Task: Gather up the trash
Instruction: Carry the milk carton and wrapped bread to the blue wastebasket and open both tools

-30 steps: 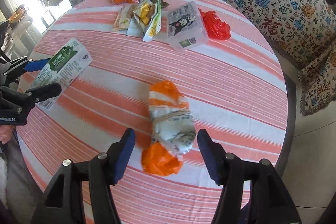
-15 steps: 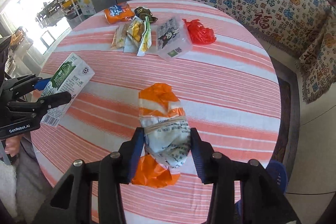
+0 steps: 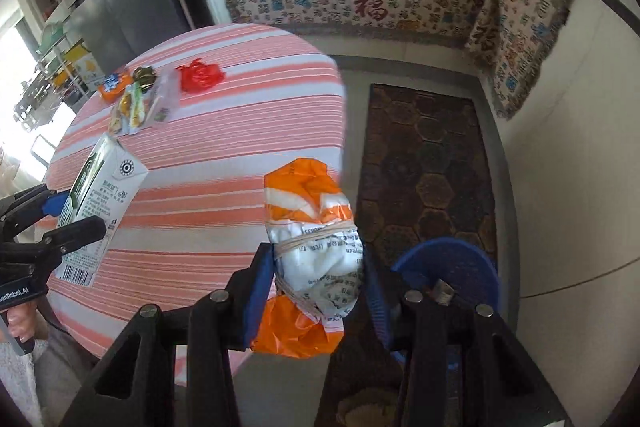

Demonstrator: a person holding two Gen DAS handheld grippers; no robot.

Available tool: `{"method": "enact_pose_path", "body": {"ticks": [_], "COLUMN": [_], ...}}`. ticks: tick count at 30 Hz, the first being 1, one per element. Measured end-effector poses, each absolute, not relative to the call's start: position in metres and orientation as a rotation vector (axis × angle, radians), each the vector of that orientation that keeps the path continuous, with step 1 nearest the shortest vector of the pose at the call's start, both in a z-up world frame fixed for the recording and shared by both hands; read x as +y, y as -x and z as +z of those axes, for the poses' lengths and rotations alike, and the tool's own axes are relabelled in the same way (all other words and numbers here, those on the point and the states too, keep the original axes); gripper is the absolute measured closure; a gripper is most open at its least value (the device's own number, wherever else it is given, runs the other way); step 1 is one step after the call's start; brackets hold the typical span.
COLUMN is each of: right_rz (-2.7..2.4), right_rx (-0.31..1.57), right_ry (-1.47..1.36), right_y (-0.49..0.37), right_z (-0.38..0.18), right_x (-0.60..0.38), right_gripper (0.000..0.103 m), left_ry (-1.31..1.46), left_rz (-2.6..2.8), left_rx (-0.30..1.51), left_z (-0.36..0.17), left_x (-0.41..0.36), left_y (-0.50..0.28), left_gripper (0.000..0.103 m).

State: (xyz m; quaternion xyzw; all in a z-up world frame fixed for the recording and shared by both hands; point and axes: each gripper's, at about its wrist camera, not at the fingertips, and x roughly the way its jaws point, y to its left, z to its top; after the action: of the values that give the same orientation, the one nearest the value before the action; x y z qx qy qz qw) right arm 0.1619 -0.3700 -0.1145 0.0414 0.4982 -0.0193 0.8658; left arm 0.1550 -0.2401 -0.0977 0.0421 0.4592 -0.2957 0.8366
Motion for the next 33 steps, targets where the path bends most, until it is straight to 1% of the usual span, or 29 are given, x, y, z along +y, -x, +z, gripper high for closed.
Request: {"method": "enact_pose_path", "body": {"ticks": [8, 15, 21, 28, 31, 32, 33], "right_rz": [-0.222, -0.321, -0.369, -0.376, -0.375, -0.372, -0.365], "right_rx": [1.051, 1.064, 1.082, 1.089, 1.086, 1.087, 1.09], "right_ry": [-0.196, -0.314, -0.397, -0.499, -0.54, -0.554, -0.566], "right_y": [-0.121, -0.1, -0.095, -0.093, -0.09, -0.089, -0.09], "right_z": [-0.134, -0.174, -0.212, -0.252, -0.267, -0.271, -0.275], "right_x": [-0.479, -0.549, -0.593, -0.629, -0.636, -0.639, -0.641], "right_gripper": [0.059, 0.059, 0.059, 0.058, 0.057, 0.057, 0.057], "left_ry": [-0.124, -0.136, -0.157, -0.152, -0.145, -0.144, -0.14], "left_rz": [-0.777, -0.837, -0.843, -0.834, -0.843, -0.846, -0.852], "left_rx": [1.021, 1.1, 1.145, 1.181, 1.19, 1.192, 1.193], "left_z": [-0.118, -0.158, -0.19, -0.213, -0.222, -0.224, -0.227], "left_x": [-0.369, -0.447, -0.491, -0.514, -0.521, -0.523, -0.526], "left_y": [-0.158, -0.166, -0.169, -0.177, -0.178, -0.179, -0.18], "left_gripper": [0.054, 0.054, 0.054, 0.054, 0.053, 0.052, 0.047]}}
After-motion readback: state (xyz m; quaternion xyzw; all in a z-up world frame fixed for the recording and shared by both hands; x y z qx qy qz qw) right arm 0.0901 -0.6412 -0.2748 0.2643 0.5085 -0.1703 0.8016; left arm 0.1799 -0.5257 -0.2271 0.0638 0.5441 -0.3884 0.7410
